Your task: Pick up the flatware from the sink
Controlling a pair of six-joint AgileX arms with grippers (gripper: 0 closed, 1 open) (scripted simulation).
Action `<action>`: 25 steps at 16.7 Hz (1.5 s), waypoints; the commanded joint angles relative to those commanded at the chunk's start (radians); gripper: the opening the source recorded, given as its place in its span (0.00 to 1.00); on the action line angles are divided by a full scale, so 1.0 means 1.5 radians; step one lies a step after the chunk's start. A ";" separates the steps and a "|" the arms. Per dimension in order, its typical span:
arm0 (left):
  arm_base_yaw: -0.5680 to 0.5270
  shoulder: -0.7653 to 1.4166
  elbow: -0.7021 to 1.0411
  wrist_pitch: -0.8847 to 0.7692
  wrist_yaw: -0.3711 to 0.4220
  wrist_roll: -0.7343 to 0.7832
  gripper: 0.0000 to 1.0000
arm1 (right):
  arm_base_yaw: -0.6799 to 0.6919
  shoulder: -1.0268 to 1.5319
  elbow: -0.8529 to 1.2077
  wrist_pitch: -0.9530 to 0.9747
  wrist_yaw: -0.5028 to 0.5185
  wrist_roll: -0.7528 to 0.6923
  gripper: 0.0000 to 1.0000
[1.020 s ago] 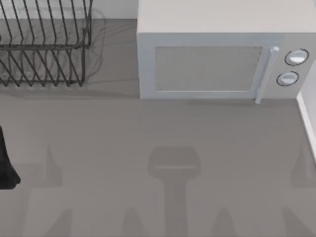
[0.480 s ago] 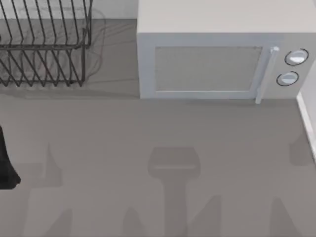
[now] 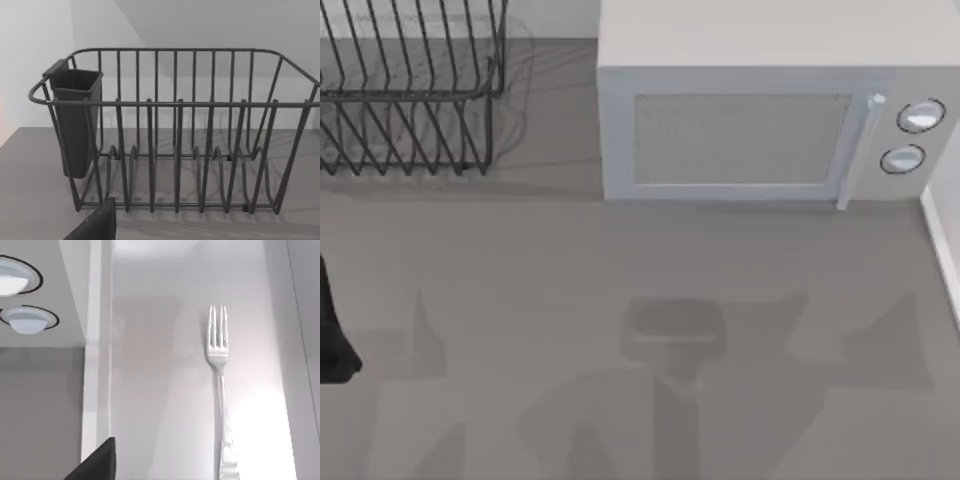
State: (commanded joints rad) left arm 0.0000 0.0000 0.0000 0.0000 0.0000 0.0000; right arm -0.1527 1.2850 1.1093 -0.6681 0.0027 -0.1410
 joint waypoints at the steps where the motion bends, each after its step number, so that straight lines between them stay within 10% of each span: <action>1: 0.000 0.000 0.000 0.000 0.000 0.000 1.00 | -0.008 0.068 0.059 -0.036 0.000 -0.008 1.00; 13: 0.000 0.000 0.000 0.000 0.000 0.000 1.00 | -0.082 0.693 0.598 -0.361 0.002 -0.076 1.00; 25: 0.000 0.000 0.000 0.000 0.000 0.000 1.00 | -0.084 0.761 0.607 -0.334 0.002 -0.080 1.00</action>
State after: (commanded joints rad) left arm 0.0000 0.0000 0.0000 0.0000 0.0000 0.0000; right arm -0.2790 2.4261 2.0201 -1.1693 0.0057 -0.2610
